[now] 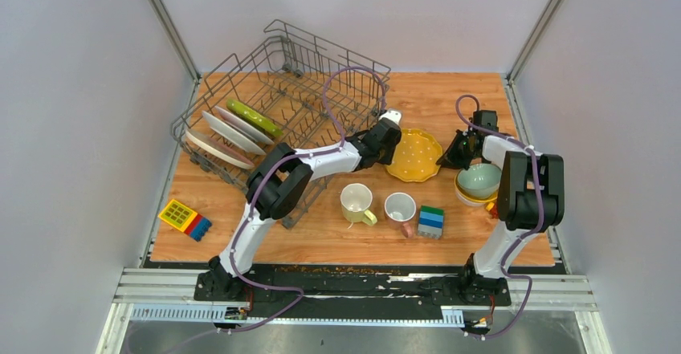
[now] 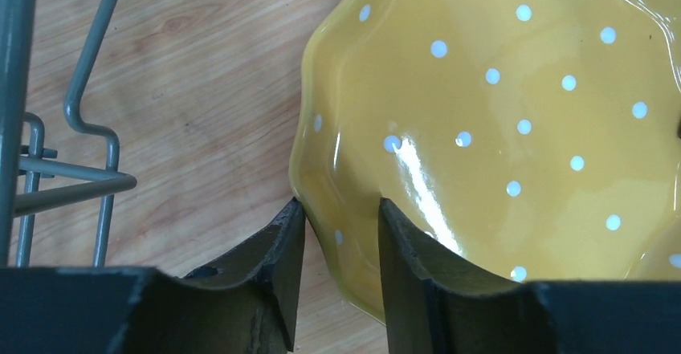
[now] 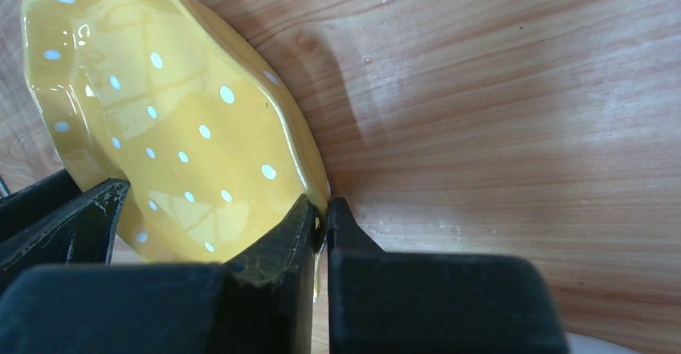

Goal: Load the mixed dishes into the dish rack
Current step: Pick up the plate at the center of the board.

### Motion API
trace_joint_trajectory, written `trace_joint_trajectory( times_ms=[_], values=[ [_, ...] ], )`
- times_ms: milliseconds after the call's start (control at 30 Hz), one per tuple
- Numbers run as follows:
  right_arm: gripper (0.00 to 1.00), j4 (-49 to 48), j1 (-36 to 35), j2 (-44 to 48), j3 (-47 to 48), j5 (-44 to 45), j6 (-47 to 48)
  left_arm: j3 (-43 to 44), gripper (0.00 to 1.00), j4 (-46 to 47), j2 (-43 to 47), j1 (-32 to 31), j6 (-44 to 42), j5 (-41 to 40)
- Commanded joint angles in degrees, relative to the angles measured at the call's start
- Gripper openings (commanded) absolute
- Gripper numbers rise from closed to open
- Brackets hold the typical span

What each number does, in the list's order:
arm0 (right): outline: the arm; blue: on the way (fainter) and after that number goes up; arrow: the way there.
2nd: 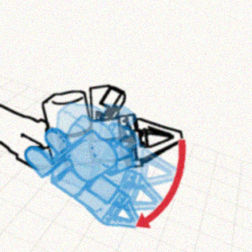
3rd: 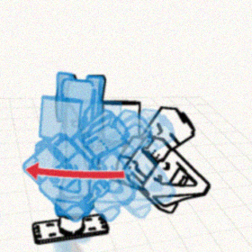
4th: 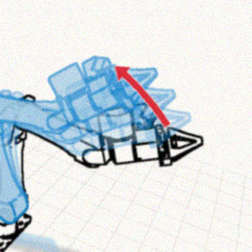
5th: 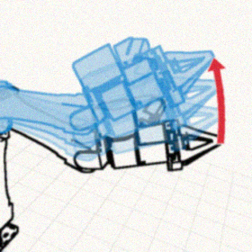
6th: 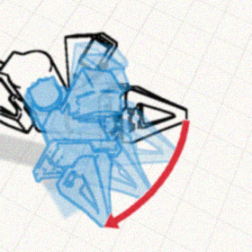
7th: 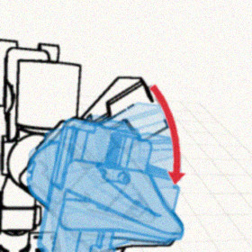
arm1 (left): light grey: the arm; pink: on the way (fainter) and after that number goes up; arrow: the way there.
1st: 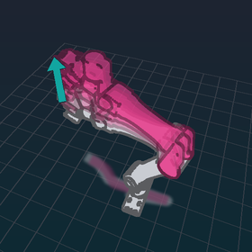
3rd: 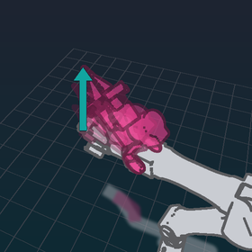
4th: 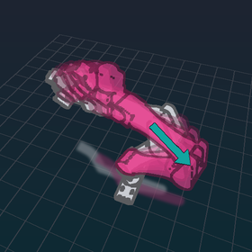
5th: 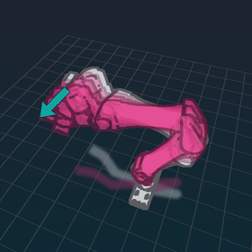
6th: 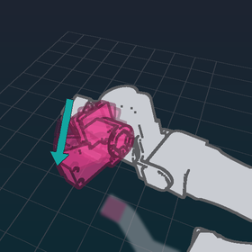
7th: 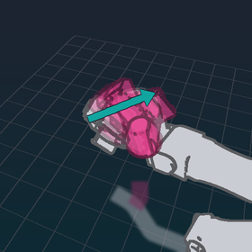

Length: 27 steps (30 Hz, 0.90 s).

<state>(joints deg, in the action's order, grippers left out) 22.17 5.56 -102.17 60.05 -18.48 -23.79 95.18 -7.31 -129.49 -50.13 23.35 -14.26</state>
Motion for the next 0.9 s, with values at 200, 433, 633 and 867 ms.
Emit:
trace_joint_trajectory(
  times_ms=[200,433,633,867],
  values=[
    [0.00,-7.77,-2.57,3.56,-0.07,-10.31,-2.45,0.91,0.13,4.67,0.21,-3.04,0.58,10.67],
    [0.00,-10.12,-2.57,6.89,-1.51,-15.01,-4.26,2.27,0.00,3.80,4.49,-3.04,-2.46,11.71],
    [0.00,-11.89,-2.53,9.10,-3.02,-15.45,-5.72,3.01,0.00,3.68,6.31,-3.17,-4.21,14.48],
    [0.00,-12.40,-2.24,13.78,-4.21,-14.55,-7.55,5.54,0.00,0.78,7.37,-3.64,-6.68,16.89]
  ],
)
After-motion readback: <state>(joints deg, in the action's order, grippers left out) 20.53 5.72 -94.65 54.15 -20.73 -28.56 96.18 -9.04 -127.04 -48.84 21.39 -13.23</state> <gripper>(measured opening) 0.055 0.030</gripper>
